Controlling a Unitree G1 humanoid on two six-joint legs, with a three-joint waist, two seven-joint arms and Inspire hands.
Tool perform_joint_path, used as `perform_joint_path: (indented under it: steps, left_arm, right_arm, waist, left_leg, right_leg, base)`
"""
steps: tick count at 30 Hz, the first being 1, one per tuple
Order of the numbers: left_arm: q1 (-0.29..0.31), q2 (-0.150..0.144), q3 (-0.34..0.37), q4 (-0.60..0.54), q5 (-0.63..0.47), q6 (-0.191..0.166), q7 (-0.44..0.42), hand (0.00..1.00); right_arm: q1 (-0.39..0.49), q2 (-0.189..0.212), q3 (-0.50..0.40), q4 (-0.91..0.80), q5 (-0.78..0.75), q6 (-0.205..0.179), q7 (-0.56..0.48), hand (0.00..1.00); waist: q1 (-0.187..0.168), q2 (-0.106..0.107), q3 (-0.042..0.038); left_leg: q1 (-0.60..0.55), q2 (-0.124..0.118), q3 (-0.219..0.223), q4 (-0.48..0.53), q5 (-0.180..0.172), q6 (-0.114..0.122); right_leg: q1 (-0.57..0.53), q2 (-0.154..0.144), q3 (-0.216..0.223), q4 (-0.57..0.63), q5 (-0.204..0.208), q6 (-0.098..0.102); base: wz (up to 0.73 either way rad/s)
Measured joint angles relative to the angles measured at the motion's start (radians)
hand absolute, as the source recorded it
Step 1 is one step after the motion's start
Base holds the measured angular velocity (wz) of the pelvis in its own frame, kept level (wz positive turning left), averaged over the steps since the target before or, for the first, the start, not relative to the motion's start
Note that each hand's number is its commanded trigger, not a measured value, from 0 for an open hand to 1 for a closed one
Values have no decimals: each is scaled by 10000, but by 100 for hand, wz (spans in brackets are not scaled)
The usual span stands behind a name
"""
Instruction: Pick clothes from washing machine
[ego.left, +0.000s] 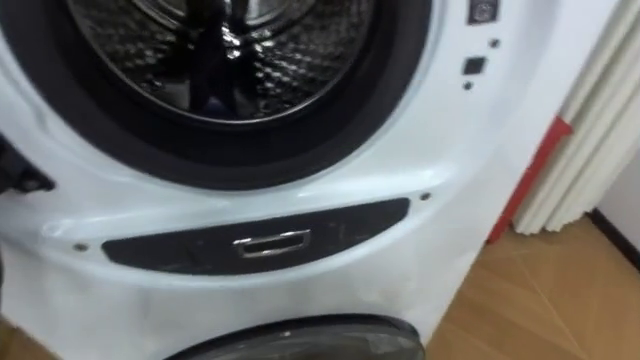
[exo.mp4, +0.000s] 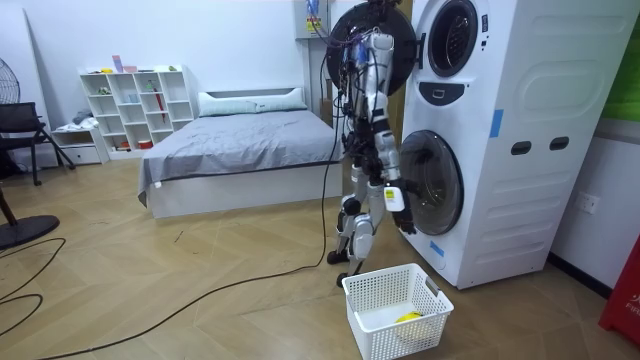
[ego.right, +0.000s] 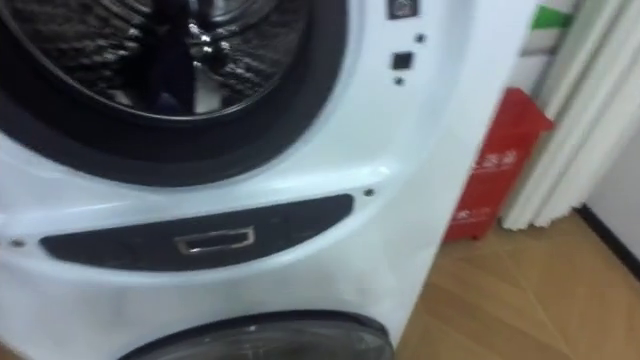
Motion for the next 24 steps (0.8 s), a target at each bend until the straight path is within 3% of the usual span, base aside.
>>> perform_joint_path:
  steps: [6, 8, 12, 19, 24]
  left_arm:
    - [113, -21, 316, 111, 52, 3, 209, 0]
    - [162, -62, 316, 108, 53, 3, 339, 0]
    - [131, -225, 322, 183, 56, 1, 598, 0]
    - [136, -310, 289, 327, 249, 12, 642, 0]
    - [-87, -321, 147, 328, 427, 3, 623, 0]
  right_arm:
    - [-353, 120, 1355, 69, -1759, 217, 859, 0]
    - [-511, 150, 1877, 204, -2252, 212, 956, 0]
    - [-399, 217, 2580, 501, -2921, 206, 974, 0]
    - [-97, 222, 2772, 929, -3998, 197, 968, 0]
    - [-67, 186, 2788, 949, -4436, -51, 967, 0]
  waist:
    - [644, -25, 31]
    - [700, -53, 82]
    - [999, -31, 90]
    - [935, 119, 42]
    - [824, 221, 32]
  left_leg:
    - [-18, -11, -293, 27, 0, 0]
    - [-12, -25, -313, 41, -4, 5]
    - [45, -52, -448, 6, -10, 12]
    - [-14, -47, -460, 4, -11, 13]
    - [1, -26, -430, 3, -11, 13]
  right_leg:
    - [86, -34, -269, 1, -4, 7]
    - [157, -43, -271, -11, -23, 36]
    - [176, -34, -288, -138, -11, 64]
    - [233, -25, -272, -123, -6, 66]
    - [225, 1, -224, -103, -5, 64]
  base:
    - [18]
    - [10]
    - [9]
    - [0]
    - [-1]
